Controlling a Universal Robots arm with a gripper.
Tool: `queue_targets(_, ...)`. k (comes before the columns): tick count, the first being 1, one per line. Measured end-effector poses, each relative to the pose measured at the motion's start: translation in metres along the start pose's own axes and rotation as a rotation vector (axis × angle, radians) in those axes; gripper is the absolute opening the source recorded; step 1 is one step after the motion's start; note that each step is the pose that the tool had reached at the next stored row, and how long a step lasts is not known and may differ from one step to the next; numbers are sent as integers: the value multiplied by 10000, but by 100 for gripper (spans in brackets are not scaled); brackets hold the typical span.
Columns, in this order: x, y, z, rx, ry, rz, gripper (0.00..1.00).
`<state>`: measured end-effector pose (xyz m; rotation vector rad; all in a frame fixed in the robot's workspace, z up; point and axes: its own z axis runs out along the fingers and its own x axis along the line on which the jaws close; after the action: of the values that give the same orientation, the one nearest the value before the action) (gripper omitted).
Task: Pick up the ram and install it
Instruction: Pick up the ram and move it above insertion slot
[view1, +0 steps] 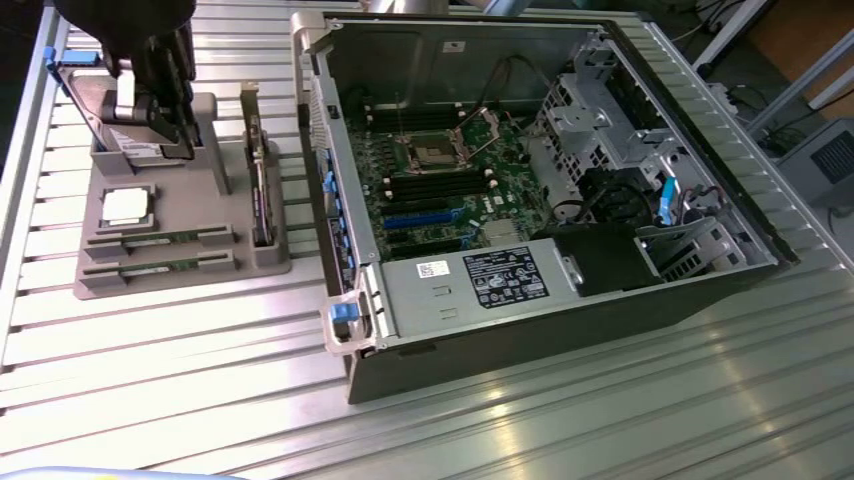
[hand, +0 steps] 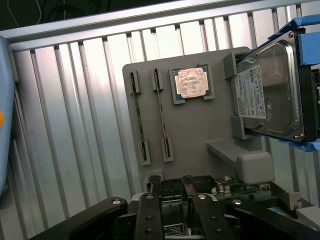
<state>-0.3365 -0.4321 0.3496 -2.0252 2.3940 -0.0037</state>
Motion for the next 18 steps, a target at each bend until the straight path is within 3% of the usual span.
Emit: queue_targets(18,0,1,113,0,0,0,30)
